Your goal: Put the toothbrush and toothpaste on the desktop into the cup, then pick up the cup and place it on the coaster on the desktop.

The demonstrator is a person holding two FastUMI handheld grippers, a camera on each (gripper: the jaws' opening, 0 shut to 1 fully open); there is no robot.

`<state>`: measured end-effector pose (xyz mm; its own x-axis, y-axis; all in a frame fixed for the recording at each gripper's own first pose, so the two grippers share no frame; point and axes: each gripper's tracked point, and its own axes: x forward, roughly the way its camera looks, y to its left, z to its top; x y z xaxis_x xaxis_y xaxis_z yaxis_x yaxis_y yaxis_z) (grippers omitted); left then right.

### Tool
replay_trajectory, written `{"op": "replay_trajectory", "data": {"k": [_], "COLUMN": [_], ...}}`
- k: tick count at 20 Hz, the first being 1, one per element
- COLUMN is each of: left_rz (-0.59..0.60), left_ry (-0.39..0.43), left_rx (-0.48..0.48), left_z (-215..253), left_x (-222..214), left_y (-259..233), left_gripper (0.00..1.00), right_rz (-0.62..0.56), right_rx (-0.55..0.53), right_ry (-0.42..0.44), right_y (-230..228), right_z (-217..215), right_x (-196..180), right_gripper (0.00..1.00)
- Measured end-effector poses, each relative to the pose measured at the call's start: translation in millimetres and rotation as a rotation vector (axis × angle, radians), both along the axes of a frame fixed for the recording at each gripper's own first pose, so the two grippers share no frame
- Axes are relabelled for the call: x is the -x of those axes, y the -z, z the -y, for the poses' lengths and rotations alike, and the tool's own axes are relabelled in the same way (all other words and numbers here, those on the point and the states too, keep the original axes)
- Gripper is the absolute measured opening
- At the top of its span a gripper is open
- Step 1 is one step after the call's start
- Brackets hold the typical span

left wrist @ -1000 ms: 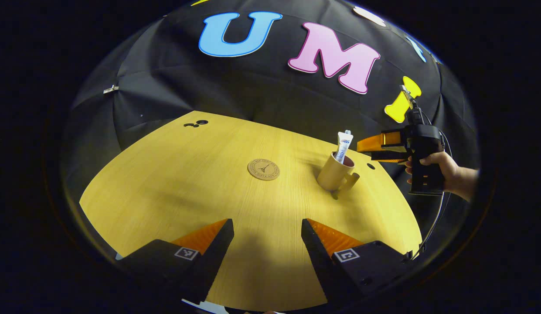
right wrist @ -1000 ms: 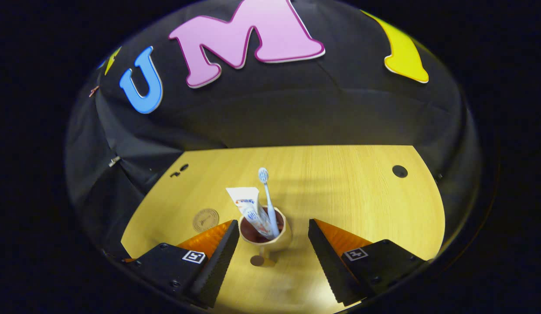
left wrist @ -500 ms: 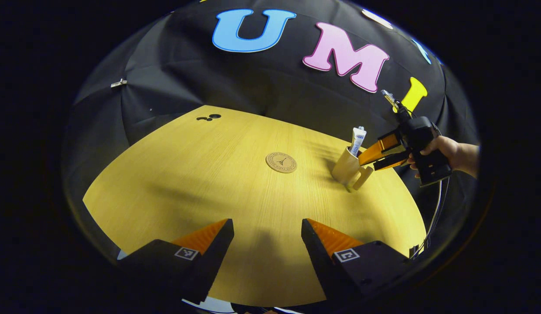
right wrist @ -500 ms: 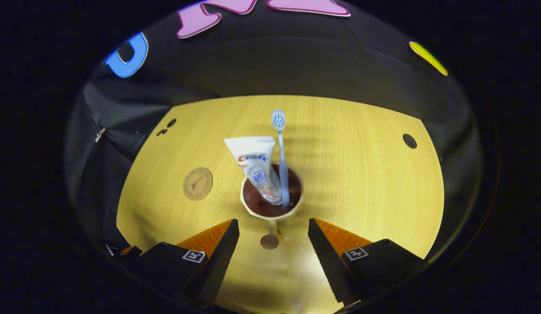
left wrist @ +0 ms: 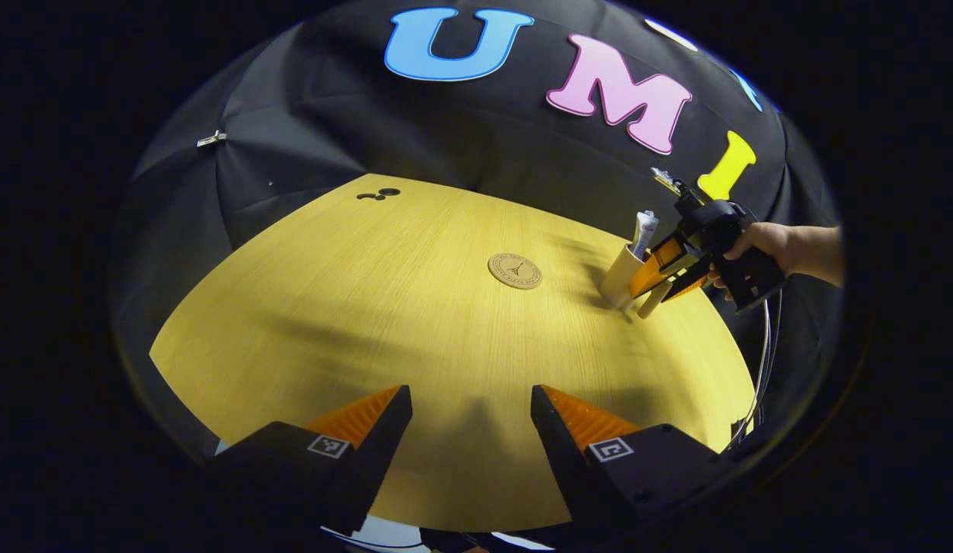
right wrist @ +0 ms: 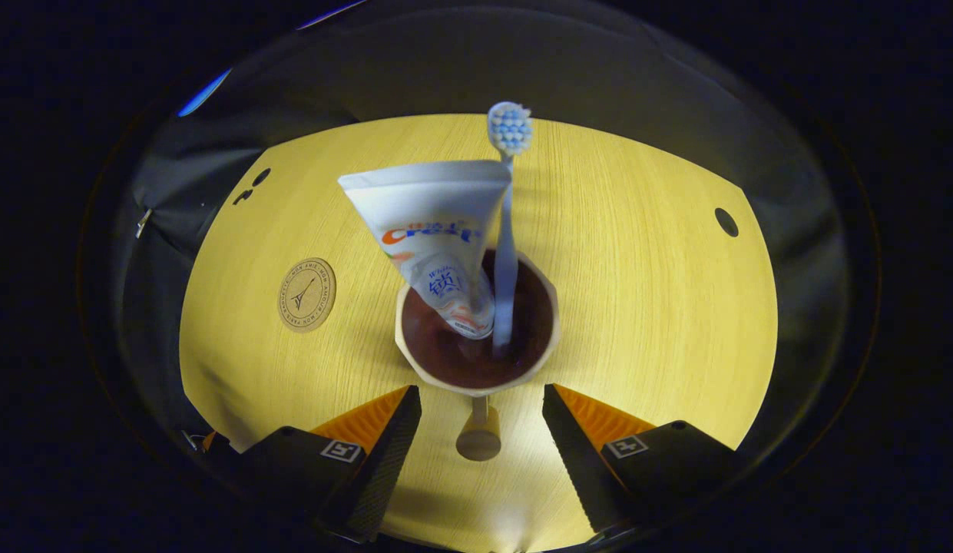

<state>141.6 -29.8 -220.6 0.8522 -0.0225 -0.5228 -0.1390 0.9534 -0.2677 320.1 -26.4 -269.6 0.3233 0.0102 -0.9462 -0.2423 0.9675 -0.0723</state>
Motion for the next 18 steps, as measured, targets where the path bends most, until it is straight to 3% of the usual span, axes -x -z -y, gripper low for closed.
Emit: {"op": "replay_trajectory", "data": {"k": [7,8,9,10,11,12,13,14,16,18], "left_rz": [-0.023,-0.026,-0.029,-0.03,-0.031,-0.041,-0.045,-0.043,-0.042,-0.044], "left_ry": [0.005,0.006,0.008,0.01,0.012,0.018,0.022,0.025,0.032,0.035], "left_rx": [-0.013,-0.017,-0.018,-0.016,-0.012,-0.007,-0.007,-0.01,-0.01,0.001], "left_z": [-13.7,-14.4,-14.0,-13.0,-11.8,-9.6,-7.6,-6.3,-2.0,1.2], "left_x": [6.8,7.5,7.9,8.4,8.6,8.8,9.3,8.5,7.5,6.9], "left_y": [0.0,0.4,0.1,-0.4,-0.1,0.9,1.4,-0.2,-0.6,-0.2], "left_gripper": [0.97,0.97,0.97,0.97,0.97,0.97,0.97,0.97,0.97,0.97], "right_rz": [-0.057,-0.059,-0.055,-0.055,-0.064,-0.075,-0.074,-0.073,-0.075,-0.082], "right_rx": [0.009,0.008,0.004,0.002,-0.009,-0.013,-0.005,0.003,0.013,0.019], "right_ry": [0.044,0.048,0.051,0.055,0.059,0.061,0.059,0.055,0.066,0.067], "right_y": [18.9,18.8,19.7,20.7,19.6,20.4,23.4,23.2,22.0,23.8], "right_z": [0.9,0.0,-0.9,-2.1,-3.7,-5.5,-4.0,-2.7,-1.2,-1.0], "right_x": [-4.0,-4.6,-5.7,-7.4,-5.2,-3.2,-4.3,-5.5,-3.7,-3.4], "right_gripper": [0.92,0.88,0.74,0.76,0.64,0.6,0.43,0.49,0.34,0.27]}}
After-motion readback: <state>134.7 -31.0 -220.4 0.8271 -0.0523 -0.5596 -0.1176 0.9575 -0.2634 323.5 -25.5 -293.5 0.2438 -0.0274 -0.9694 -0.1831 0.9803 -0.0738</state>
